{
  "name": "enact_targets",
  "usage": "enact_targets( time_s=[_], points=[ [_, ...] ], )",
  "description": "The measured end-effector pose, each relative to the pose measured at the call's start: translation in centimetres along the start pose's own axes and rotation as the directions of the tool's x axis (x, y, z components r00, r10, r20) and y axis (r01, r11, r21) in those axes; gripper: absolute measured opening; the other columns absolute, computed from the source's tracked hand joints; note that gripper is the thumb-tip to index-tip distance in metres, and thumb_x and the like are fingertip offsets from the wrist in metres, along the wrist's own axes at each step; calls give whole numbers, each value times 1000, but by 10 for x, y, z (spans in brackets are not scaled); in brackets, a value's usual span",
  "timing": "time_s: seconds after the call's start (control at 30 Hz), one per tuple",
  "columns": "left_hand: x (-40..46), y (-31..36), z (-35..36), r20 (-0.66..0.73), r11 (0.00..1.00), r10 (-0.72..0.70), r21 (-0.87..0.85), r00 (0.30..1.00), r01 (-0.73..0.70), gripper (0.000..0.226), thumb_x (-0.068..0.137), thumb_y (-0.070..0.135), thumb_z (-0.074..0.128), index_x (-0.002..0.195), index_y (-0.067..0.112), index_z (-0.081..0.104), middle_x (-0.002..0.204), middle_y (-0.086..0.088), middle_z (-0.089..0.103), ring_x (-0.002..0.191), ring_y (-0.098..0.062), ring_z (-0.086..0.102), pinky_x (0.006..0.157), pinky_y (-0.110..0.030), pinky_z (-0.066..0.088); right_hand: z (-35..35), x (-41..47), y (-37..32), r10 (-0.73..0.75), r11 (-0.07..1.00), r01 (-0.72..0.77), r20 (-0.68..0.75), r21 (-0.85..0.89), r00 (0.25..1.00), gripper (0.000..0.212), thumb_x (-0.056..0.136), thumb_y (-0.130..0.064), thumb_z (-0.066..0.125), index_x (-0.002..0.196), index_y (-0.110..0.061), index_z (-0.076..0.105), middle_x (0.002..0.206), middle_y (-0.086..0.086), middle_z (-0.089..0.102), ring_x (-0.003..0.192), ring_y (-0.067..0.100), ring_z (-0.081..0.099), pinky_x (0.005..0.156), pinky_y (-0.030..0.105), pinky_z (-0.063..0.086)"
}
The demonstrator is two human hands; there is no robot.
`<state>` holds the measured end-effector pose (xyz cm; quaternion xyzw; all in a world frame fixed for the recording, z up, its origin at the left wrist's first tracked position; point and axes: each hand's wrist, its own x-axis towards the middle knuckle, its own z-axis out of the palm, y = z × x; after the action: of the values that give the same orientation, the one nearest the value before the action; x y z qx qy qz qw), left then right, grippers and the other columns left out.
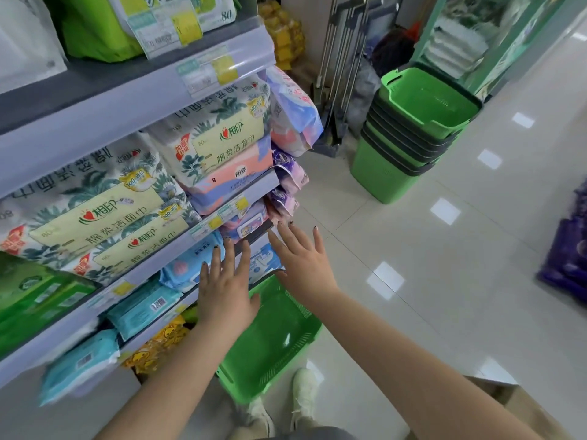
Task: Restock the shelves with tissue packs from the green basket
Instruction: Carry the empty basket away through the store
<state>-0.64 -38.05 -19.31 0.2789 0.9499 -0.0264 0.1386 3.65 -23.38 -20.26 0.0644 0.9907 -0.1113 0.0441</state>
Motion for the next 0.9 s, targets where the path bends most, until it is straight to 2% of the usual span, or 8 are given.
enact_targets(
  time_s=[0.13,0.27,0.4,0.53,0.9],
  points=[
    [5,-3,19,52,999,-40,-20,998,41,93,88,50,48,147,17,-15,156,-14,-12,144,-32,-5,116,-45,7,19,-4,13,-3,998,11,138,-55,990,79,90,-29,57,150,-23,5,159,-1,2,146,19,0,114,50,-7],
    [7,-18,51,116,988,-109,-96,987,121,93,87,47,53,149,16,-10,156,-15,-9,144,-34,-1,116,-47,10,40,-8,21,25,1000,-23,195,-16,980,76,92,-22,53,150,-22,5,159,0,3,146,19,1,114,50,-5],
    [11,-30,96,188,984,-148,-73,971,165,94,86,47,54,149,16,-9,156,-17,-7,144,-34,2,116,-47,13,73,-10,28,31,1000,-31,259,-7,965,76,91,-18,52,150,-23,4,159,0,3,146,20,1,114,50,-5],
    [28,-35,146,228,986,-149,-38,962,161,95,85,47,55,149,15,-8,156,-17,-5,144,-35,3,115,-47,15,118,-3,33,4,1000,1,305,-18,952,75,92,-19,50,150,-22,2,159,-1,1,146,19,0,115,50,-5],
    [82,-50,293,366,994,-111,55,924,97,92,89,47,49,147,17,-16,155,-14,-15,144,-33,-1,116,-43,7,252,18,44,-61,997,73,444,-10,894,79,92,-22,52,149,-26,-1,159,1,-2,146,21,-4,114,51,-7]
  ],
)
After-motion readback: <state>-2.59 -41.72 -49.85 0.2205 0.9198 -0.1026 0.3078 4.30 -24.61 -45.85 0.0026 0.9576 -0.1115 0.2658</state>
